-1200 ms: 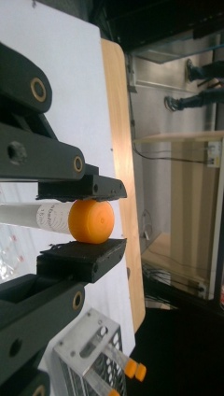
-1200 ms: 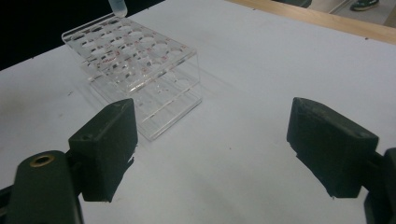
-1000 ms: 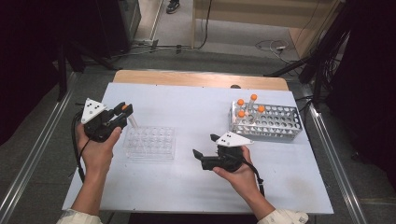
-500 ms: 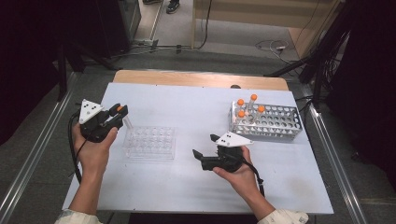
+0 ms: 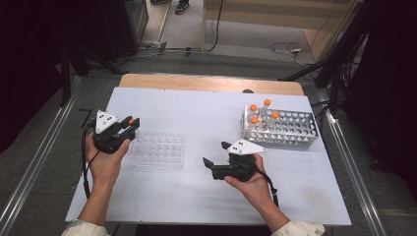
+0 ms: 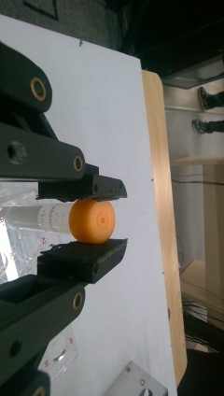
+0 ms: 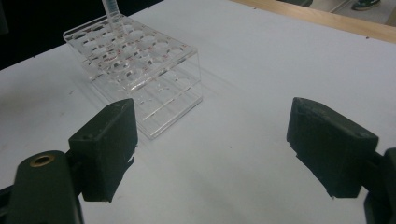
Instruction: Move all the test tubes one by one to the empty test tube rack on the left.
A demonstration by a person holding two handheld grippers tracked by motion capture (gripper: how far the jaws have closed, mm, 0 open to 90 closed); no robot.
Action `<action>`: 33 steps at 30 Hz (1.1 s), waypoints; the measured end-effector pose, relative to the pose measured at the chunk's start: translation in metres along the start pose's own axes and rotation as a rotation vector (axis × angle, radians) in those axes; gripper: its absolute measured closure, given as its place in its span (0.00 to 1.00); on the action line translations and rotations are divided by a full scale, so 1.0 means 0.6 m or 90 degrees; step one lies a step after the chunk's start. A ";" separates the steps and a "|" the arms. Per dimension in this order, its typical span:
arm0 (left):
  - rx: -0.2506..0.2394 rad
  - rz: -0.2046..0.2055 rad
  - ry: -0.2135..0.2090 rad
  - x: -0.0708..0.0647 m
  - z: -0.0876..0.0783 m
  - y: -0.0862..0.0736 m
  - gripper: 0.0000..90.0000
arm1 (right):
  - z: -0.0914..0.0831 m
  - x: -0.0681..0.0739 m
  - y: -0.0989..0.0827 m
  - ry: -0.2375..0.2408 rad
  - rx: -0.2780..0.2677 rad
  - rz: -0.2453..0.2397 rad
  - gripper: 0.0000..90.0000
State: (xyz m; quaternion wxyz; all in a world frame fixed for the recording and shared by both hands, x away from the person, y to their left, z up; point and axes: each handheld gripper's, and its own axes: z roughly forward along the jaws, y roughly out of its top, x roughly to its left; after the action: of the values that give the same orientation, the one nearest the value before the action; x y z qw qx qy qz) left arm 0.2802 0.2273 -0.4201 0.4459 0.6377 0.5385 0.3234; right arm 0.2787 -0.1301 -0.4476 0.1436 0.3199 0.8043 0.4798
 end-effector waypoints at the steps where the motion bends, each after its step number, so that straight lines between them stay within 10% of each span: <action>1: -0.001 0.004 0.003 -0.001 0.000 -0.001 0.79 | 0.000 0.000 0.000 0.000 0.000 0.000 0.17; 25: 0.021 0.016 0.000 -0.007 -0.001 -0.017 0.78 | -0.001 0.001 0.000 0.003 0.000 0.000 0.17; 33: 0.009 -0.017 -0.018 -0.003 -0.002 -0.016 0.61 | -0.002 -0.002 -0.001 0.001 0.000 0.002 0.17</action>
State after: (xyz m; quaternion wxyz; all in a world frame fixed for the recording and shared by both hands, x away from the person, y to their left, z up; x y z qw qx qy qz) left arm 0.2748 0.2261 -0.4279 0.4531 0.6378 0.5433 0.3045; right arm 0.2788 -0.1315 -0.4476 0.1426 0.3207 0.8038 0.4803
